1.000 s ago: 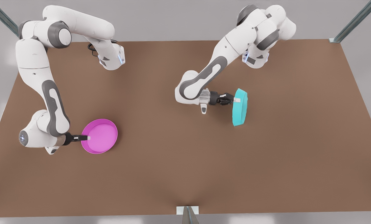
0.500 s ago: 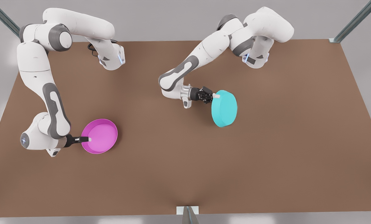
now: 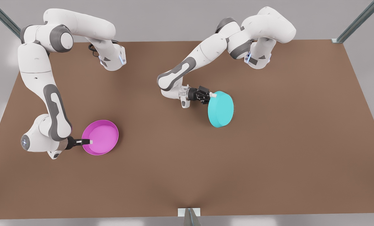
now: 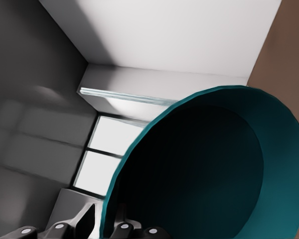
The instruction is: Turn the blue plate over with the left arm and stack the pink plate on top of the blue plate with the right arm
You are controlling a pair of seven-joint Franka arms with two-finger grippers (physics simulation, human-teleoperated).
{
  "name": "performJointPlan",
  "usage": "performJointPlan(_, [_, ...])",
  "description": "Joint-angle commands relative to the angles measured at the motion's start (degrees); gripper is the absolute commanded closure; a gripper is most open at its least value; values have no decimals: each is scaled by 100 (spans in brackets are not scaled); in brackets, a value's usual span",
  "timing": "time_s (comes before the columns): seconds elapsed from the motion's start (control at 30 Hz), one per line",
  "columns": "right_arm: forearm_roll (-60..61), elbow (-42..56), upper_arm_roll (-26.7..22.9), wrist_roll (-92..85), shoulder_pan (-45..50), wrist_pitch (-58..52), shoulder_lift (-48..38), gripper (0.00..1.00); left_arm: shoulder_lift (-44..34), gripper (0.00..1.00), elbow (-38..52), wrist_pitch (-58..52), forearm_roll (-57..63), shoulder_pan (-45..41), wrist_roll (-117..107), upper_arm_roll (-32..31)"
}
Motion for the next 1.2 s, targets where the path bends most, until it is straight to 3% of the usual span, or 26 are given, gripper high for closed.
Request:
performJointPlan(0.0, [0, 0, 0, 0, 1, 0, 8, 26, 4, 0, 0, 0, -96, 0, -51, 0])
performJointPlan(0.07, [0, 0, 0, 9, 1, 0, 9, 26, 74, 0, 0, 0, -114, -9, -139, -9])
performJointPlan(0.27, [9, 9, 0, 9, 19, 0, 35, 39, 101, 0, 254, 122, -1097, -17, -1105, -501])
performJointPlan(0.47, [0, 9, 0, 9, 10, 0, 35, 41, 83, 0, 984, 2540, -3410, 9, -4182, -738])
performJointPlan(0.67, [0, 9, 0, -9, 19, 9, 44, 46, -13, 0, 1696, 3138, -4043, 35, -5000, -888])
performJointPlan(0.73, [0, 9, 0, -9, 19, 0, 52, 49, -303, 0, 2522, 3138, -4139, 166, -5122, -896])
performJointPlan(0.8, [-9, 9, 0, -9, 19, 9, 52, 52, -1515, 0, 2689, 3138, -5017, 1194, -5114, -905])
performJointPlan(0.83, [-9, 35, 0, -18, 19, 0, 52, 54, -2122, 0, 2733, 3313, -5729, 2397, -4991, -905])
performJointPlan(0.9, [-17, 97, 0, -18, 54, 0, 79, 55, -2439, 0, 2733, 3279, -6451, 4543, -2542, -914])
performJointPlan(0.93, [-17, 97, 0, -18, 54, 0, 79, 57, -2430, 0, 2707, 3076, -6416, 5044, -792, -870])
performJointPlan(1.03, [-26, 97, 0, -26, 45, -9, 79, 58, -2430, 0, 2707, 2875, -6416, 6011, 2773, -879])
performJointPlan(1.1, [-35, 97, 0, -26, 54, -9, 79, 61, -3097, 0, 2681, 2145, -6398, 6117, 4105, -852])
performJointPlan(1.13, [-44, 97, 0, -18, 54, 0, 88, 61, -3554, 0, 2313, 2118, -6503, 6047, 4685, -493])
performJointPlan(1.17, [-44, 97, 0, -18, 54, 0, 88, 61, -4353, 0, 1137, 2775, -6872, 5916, 5318, 60])
